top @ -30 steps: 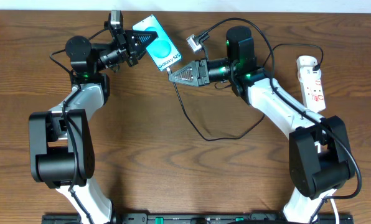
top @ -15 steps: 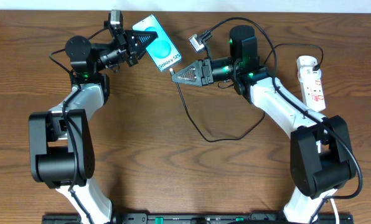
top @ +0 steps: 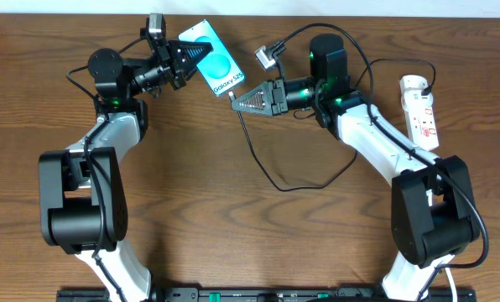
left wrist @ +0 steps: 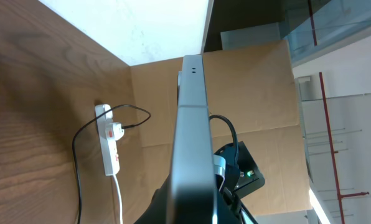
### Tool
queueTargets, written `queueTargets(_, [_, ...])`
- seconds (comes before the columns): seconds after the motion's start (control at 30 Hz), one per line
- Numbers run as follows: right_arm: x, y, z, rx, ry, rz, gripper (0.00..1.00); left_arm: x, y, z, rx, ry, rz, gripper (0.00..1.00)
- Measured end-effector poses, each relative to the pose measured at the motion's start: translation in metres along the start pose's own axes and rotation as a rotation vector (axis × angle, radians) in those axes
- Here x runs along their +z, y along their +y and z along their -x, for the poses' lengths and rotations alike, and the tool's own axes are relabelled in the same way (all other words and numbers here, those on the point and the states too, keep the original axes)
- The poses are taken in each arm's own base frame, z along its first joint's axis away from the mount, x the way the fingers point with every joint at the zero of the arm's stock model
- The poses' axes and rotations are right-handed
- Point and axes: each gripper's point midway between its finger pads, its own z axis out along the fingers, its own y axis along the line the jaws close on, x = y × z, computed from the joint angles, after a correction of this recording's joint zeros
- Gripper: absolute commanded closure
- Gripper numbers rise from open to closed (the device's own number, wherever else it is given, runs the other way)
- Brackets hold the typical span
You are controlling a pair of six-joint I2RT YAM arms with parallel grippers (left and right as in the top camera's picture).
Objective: Plug charger to phone and switch on socket
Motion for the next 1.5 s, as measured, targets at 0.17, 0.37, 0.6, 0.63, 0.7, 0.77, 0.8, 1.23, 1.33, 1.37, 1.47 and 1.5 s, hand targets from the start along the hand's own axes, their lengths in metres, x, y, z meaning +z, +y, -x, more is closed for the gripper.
queueTargets(0.17, [0.0000, 0.0000, 0.0000, 0.000, 0.000, 0.000, 0.99, -0.0001, 0.0001, -0.0012, 0.000, 0.007, 0.001, 0.93])
queueTargets(0.37, [-0.0009, -0.0004, 0.0006, 0.000, -0.003, -0.001, 0.98, 0.0000, 0.0002, -0.0026, 0.000, 0.015, 0.001, 0.93])
queueTargets(0.6, [-0.0042, -0.0017, 0.0026, 0.001, -0.011, -0.006, 0.99, 0.0000, 0.0002, -0.0027, -0.001, 0.016, 0.001, 0.93])
queueTargets(0.63, [-0.0043, -0.0018, 0.0027, 0.001, -0.012, -0.006, 0.99, 0.0000, 0.0002, -0.0030, -0.002, 0.018, 0.001, 0.93])
queueTargets(0.7, [-0.0043, -0.0018, 0.0028, 0.001, -0.012, -0.007, 0.99, 0.0000, 0.0002, -0.0031, -0.004, 0.018, 0.001, 0.93])
queueTargets(0.77, [-0.0043, -0.0018, 0.0028, 0.001, -0.012, -0.007, 0.99, 0.0000, 0.0002, -0.0030, -0.004, 0.018, 0.001, 0.93])
queueTargets(0.8, [-0.0043, -0.0019, 0.0028, 0.001, -0.012, -0.007, 0.99, 0.0000, 0.0002, -0.0030, -0.004, 0.018, 0.001, 0.92])
queueTargets(1.23, [-0.0043, -0.0020, 0.0029, 0.001, -0.013, -0.007, 0.99, 0.0000, 0.0002, -0.0030, -0.026, 0.017, 0.001, 0.93])
queueTargets(1.33, [-0.0043, -0.0020, 0.0029, 0.001, -0.013, -0.007, 0.99, 0.0000, 0.0002, -0.0029, -0.026, 0.017, 0.001, 0.93])
queueTargets(1.37, [-0.0043, -0.0020, 0.0029, 0.001, -0.013, -0.007, 0.99, 0.0000, 0.0002, -0.0030, -0.026, 0.018, 0.001, 0.93])
queueTargets(1.47, [-0.0043, -0.0020, 0.0029, 0.001, -0.013, -0.007, 0.99, 0.0000, 0.0002, -0.0030, -0.026, 0.018, 0.001, 0.93])
queueTargets(1.5, [-0.0043, -0.0020, 0.0029, 0.001, -0.013, -0.007, 0.99, 0.0000, 0.0002, -0.0030, -0.026, 0.018, 0.001, 0.93])
